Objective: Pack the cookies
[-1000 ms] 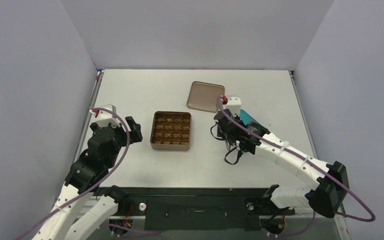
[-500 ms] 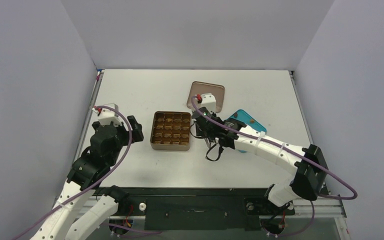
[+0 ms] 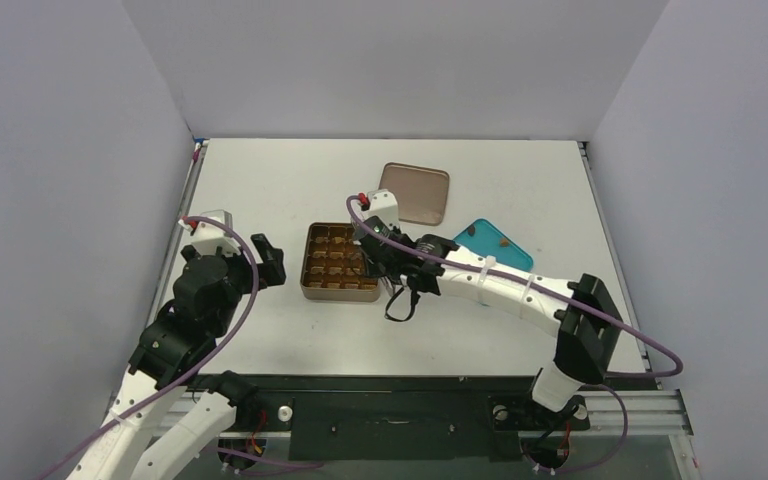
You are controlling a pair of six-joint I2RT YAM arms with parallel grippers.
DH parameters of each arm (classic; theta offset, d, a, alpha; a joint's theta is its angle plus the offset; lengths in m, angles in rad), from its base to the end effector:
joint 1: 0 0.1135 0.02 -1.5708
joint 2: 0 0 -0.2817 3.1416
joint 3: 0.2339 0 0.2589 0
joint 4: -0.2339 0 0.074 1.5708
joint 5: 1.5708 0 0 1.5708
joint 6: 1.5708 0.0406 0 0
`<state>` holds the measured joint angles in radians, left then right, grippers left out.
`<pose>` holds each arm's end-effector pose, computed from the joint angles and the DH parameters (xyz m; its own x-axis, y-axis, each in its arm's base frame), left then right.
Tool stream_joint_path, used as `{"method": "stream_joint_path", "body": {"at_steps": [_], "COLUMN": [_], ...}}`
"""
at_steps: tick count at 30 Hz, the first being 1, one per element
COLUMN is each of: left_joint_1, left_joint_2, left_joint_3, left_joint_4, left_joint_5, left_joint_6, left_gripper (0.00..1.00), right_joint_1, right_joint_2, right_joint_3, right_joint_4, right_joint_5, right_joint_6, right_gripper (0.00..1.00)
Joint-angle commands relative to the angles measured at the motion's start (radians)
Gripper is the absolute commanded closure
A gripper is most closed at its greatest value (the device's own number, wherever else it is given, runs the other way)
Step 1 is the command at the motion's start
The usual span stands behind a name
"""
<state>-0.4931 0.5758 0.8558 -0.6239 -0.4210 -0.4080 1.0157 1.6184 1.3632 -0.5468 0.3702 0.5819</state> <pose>0.1080 -0.0392 0.3567 -0.3096 -0.2447 -0.9188 -0.0324 0.9685 -0.2471 0.2075 0.3067 0.3090 -0.6790 -0.1228 -0.7238 -0.3429 0.9248 0.1649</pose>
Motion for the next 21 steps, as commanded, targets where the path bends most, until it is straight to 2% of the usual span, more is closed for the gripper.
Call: {"method": "stream_joint_path", "body": {"at_steps": [1,14,21], "left_joint_1": [0.007,0.007,0.006], "left_joint_2": [-0.001,0.009,0.013], "left_joint_3": [0.006,0.005,0.005], "left_joint_4": [0.053,0.056,0.057], "left_joint_5": [0.012,0.018,0.021], "left_joint_6": [0.001,0.001,0.001], "left_gripper": [0.03,0.03,0.03], "right_joint_1": [0.0,-0.028,-0.031], "right_joint_2": [0.047,0.14,0.15], "right_joint_3": [0.074,0.119,0.111], "right_joint_4": [0.044,0.051,0.056], "right_joint_5": [-0.002,-0.024,-0.026], "right_joint_6": [-0.017,-0.015,-0.011], "right_gripper": [0.75,0.75,0.7]}}
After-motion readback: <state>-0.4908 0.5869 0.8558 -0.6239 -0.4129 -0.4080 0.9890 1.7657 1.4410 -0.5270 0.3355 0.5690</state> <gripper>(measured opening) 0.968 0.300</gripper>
